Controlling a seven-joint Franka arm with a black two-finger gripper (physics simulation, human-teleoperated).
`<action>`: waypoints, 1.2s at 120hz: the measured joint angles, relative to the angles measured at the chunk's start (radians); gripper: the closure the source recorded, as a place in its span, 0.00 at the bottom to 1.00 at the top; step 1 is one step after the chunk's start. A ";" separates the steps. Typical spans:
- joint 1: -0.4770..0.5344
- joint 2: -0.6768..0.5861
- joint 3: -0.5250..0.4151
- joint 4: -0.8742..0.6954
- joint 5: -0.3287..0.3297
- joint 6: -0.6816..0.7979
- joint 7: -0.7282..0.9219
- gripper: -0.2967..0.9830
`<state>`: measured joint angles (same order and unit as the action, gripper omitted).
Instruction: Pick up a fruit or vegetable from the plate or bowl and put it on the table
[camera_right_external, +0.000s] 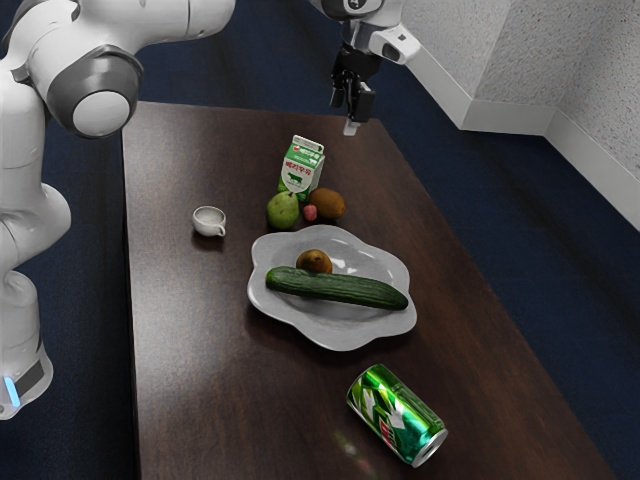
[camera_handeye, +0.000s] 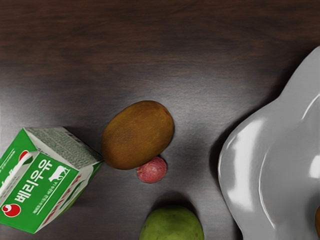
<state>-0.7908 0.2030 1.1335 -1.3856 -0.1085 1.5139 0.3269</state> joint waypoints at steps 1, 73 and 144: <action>0.000 0.000 0.000 0.000 0.000 0.000 0.000 0.23; -0.021 0.050 -0.138 0.005 -0.124 -0.018 -0.016 0.23; -0.297 -0.052 -0.127 -0.338 -0.120 0.110 -0.152 0.24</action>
<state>-1.0877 0.1511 1.0062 -1.7235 -0.2288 1.6241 0.1746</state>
